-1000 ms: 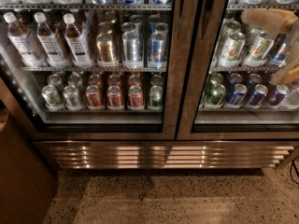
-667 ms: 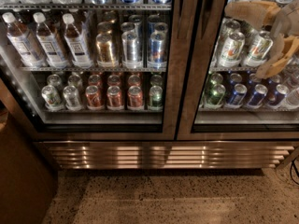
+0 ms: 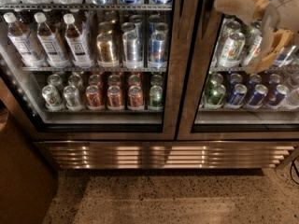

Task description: Open left fridge door

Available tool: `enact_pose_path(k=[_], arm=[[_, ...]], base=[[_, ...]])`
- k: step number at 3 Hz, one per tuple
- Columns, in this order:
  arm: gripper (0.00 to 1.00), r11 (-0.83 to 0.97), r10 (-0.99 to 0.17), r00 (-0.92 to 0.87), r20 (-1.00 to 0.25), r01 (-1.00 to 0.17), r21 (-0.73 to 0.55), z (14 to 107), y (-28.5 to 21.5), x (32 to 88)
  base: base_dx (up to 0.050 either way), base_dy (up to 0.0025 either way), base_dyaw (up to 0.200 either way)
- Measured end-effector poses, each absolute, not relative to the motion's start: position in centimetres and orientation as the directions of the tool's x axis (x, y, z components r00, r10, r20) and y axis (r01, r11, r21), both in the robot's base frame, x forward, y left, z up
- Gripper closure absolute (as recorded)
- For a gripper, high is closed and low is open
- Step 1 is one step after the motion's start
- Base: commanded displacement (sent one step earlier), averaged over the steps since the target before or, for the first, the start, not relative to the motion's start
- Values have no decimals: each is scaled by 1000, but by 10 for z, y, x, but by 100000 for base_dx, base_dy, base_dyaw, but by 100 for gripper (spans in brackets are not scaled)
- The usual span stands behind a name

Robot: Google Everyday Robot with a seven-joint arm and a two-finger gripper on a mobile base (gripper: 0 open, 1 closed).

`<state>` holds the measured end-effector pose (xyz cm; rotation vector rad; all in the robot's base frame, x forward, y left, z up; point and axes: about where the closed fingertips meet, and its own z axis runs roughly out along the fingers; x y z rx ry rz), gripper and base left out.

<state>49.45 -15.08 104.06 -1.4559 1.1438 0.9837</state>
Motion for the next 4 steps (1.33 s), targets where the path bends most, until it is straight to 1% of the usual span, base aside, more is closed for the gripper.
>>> enact_pose_path(k=[1, 2, 3, 4], arm=[[0, -14, -123, 233, -965, -972, -233, 1044, -151, 497], [0, 74, 15, 282, -959, -957, -280, 1050, -151, 495], [0, 74, 15, 281, -960, -957, -279, 1050, -151, 495], [0, 80, 4, 226, -974, -971, -225, 1031, -152, 498]], base=[[0, 0, 0], [0, 0, 0], [0, 0, 0], [0, 0, 0]])
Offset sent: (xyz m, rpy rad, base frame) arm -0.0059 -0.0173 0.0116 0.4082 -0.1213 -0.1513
